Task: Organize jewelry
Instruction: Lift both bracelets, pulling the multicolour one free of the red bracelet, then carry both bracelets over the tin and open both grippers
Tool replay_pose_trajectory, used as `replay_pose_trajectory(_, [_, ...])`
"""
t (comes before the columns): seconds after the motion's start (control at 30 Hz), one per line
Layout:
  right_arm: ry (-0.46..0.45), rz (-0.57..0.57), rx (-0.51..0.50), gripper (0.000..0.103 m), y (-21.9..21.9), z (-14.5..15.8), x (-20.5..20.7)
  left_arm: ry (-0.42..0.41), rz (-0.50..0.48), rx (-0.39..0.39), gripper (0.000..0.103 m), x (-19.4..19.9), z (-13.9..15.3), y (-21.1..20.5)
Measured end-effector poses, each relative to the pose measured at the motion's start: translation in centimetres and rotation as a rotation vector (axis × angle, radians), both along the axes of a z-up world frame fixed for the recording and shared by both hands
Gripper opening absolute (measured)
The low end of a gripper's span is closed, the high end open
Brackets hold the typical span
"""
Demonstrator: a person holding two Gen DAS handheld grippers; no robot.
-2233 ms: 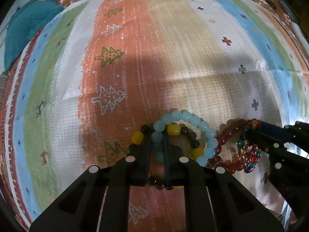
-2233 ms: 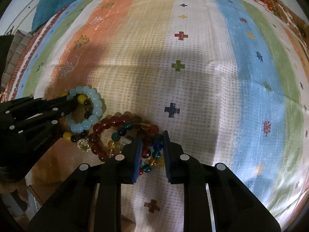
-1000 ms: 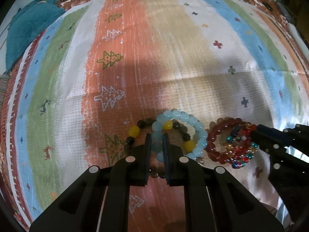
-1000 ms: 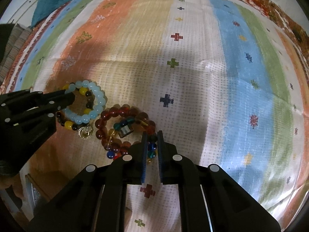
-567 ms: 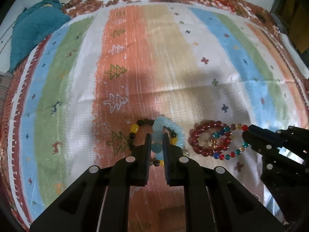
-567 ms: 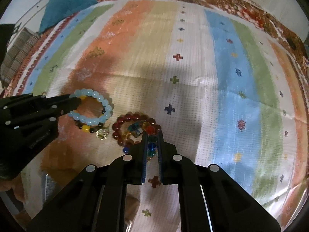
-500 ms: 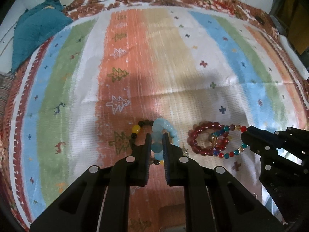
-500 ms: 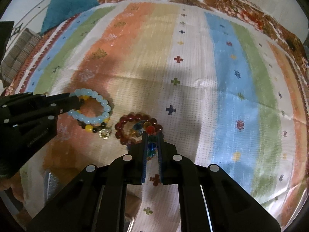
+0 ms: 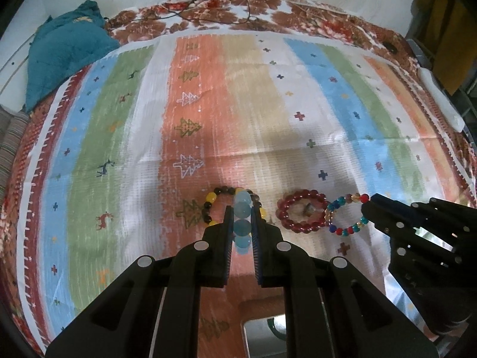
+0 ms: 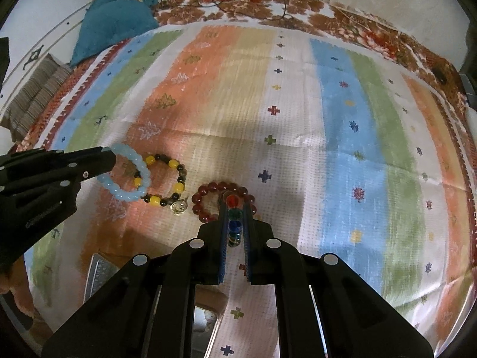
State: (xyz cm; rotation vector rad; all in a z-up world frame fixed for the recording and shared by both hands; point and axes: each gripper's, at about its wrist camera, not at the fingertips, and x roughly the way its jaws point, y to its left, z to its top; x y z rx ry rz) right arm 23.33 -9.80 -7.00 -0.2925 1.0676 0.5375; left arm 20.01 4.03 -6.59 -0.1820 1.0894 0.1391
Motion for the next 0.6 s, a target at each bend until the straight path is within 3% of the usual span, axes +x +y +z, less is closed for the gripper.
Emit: replay_pose_trajectory(0.6, [-0.087, 0.016, 0.081, 0.01, -0.8, 3.2, -3.5, -0.097, -0.039, 0.007, 0.011, -3.9, 3.4, -2.1])
